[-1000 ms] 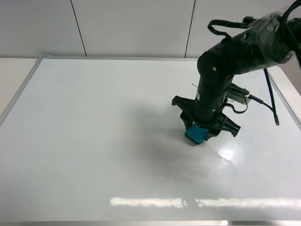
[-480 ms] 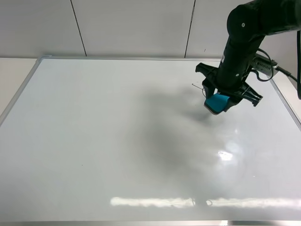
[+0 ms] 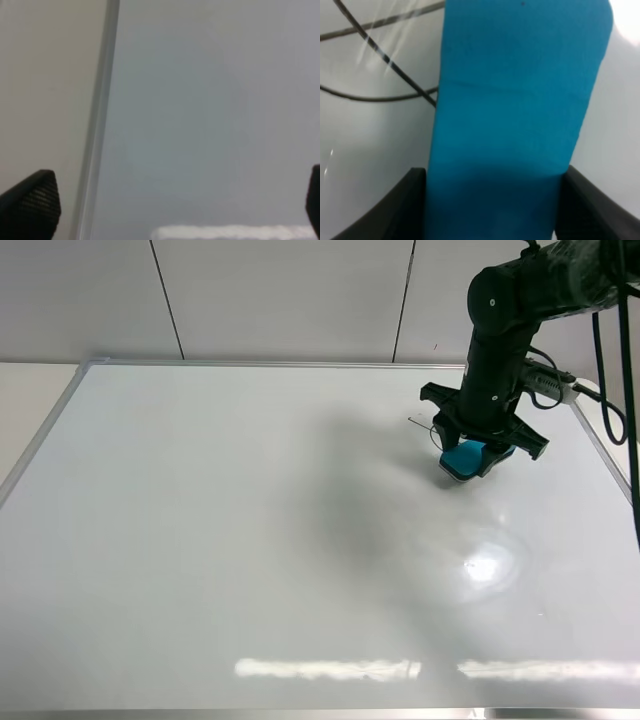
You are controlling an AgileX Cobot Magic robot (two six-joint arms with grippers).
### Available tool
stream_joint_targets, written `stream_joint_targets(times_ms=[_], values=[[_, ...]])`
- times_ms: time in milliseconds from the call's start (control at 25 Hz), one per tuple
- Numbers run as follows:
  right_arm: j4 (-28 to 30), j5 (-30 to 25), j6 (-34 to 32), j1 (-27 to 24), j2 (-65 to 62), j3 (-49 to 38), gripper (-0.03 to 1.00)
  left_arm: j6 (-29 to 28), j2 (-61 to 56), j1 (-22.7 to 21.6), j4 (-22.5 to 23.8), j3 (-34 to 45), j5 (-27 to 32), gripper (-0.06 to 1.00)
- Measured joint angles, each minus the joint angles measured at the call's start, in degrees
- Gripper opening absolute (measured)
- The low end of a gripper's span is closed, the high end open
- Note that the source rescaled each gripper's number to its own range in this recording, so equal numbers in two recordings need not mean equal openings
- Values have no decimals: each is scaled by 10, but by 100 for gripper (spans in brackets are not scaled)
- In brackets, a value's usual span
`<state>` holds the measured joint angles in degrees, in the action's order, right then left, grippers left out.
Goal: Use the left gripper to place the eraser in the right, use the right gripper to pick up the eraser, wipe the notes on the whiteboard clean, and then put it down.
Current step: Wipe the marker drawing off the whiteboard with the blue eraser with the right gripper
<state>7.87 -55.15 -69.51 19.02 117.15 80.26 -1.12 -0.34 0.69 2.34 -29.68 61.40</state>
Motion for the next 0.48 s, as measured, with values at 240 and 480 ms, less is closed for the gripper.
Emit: stream_joint_targets(times_ms=[240,480], values=[[-13,-16,34,0,48,64,1,0,0,0,0,0,0,100],[-17,-37,71,0,79,102,1,0,0,0,0,0,0,100]])
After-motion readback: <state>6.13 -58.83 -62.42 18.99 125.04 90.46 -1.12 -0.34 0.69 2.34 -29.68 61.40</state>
